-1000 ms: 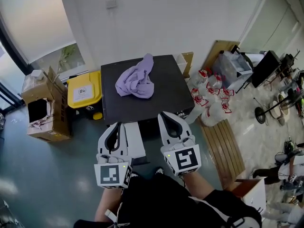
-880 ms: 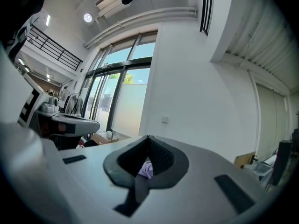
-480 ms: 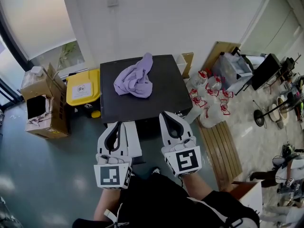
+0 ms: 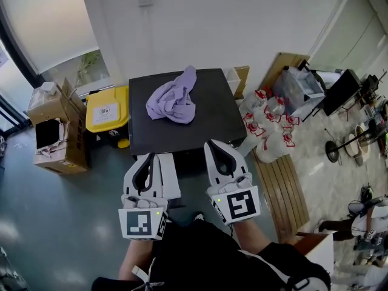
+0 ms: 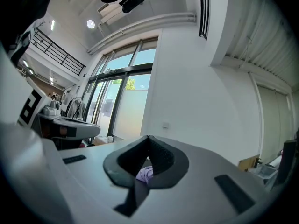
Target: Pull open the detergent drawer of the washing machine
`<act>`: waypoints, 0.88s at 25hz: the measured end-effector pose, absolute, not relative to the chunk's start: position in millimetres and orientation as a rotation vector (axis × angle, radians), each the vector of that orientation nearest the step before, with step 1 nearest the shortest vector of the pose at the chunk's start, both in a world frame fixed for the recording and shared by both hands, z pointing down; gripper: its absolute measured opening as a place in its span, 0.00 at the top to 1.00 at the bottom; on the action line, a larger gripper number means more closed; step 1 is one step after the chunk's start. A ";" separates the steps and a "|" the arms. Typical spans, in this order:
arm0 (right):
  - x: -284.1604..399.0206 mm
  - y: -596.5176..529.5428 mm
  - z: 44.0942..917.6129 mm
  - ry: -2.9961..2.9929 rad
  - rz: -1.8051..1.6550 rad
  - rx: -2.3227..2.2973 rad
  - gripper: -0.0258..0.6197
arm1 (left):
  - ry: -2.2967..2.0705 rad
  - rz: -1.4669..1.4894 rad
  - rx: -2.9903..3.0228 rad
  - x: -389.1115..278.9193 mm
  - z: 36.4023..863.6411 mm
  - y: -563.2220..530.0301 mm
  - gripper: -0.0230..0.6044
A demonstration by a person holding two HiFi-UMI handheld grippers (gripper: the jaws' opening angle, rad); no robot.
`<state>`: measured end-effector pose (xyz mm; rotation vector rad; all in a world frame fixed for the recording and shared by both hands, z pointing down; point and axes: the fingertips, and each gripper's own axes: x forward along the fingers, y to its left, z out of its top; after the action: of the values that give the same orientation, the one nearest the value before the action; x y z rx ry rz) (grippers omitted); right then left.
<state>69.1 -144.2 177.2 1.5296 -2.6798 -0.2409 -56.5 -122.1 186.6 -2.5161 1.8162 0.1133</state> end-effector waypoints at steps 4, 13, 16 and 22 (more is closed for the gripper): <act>67.2 -144.9 175.9 -2.684 -0.243 1.522 0.95 | 1.832 0.115 -2.506 -59.6 185.1 -123.2 0.93; 62.7 -143.6 174.8 -2.692 -0.269 1.502 0.95 | 1.828 0.124 -2.512 -60.4 186.7 -121.0 0.93; 62.7 -143.1 175.8 -2.684 -0.269 1.504 0.95 | 1.826 0.126 -2.511 -60.6 186.9 -119.9 0.93; 64.0 -142.9 176.9 -2.672 -0.252 1.514 0.95 | 1.835 0.121 -2.507 -63.7 187.2 -117.8 0.93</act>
<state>64.0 -142.9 176.9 1.5139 -2.6715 -0.2521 -63.7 -117.8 187.2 -2.5072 1.8350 0.1207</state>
